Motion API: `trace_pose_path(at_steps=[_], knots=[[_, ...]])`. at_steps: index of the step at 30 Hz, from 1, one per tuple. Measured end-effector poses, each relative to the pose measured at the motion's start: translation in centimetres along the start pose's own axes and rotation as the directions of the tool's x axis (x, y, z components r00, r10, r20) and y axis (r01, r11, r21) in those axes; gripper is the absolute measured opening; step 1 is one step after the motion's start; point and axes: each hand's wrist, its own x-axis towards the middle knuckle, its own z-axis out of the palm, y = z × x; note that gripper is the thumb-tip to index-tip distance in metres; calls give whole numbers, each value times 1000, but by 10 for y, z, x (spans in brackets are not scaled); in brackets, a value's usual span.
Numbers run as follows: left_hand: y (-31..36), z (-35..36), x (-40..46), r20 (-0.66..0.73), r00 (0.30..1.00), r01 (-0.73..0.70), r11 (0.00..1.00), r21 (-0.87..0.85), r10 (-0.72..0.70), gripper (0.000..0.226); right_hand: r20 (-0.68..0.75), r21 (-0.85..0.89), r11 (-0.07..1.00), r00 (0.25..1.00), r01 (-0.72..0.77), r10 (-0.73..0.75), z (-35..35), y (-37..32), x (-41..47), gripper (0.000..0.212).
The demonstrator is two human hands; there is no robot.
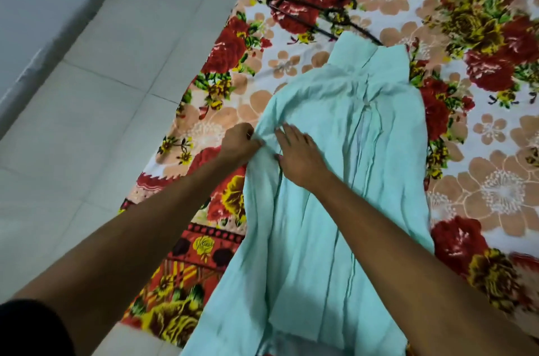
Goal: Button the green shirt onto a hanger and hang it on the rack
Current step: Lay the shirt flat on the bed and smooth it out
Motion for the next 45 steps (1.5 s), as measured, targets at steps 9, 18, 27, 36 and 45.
trace_pose_path(at_steps=[9, 18, 27, 36, 45], knots=[[-51, -17, -55, 152, 979, 168, 961, -220, -137, 46, 233, -29, 998, 971, -52, 57, 6, -19, -13, 91], [-90, -55, -101, 187, 962, 256, 901, -351, -201, 42, 252, -229, 967, 953, -113, 171, 8, -45, -9, 96], [-127, -52, -175, 270, 909, 416, 669, -616, -317, 38, 103, 482, 852, 979, -204, 176, 0, -141, -116, 51], [-130, -21, -219, -146, 982, 81, 959, -272, -124, 66, 356, 759, 457, 883, -464, 304, 1, -170, -159, 20], [-114, -39, -243, 306, 857, 507, 571, -646, -415, 9, 444, 874, 217, 896, -435, 7, -22, -204, -191, 43]])
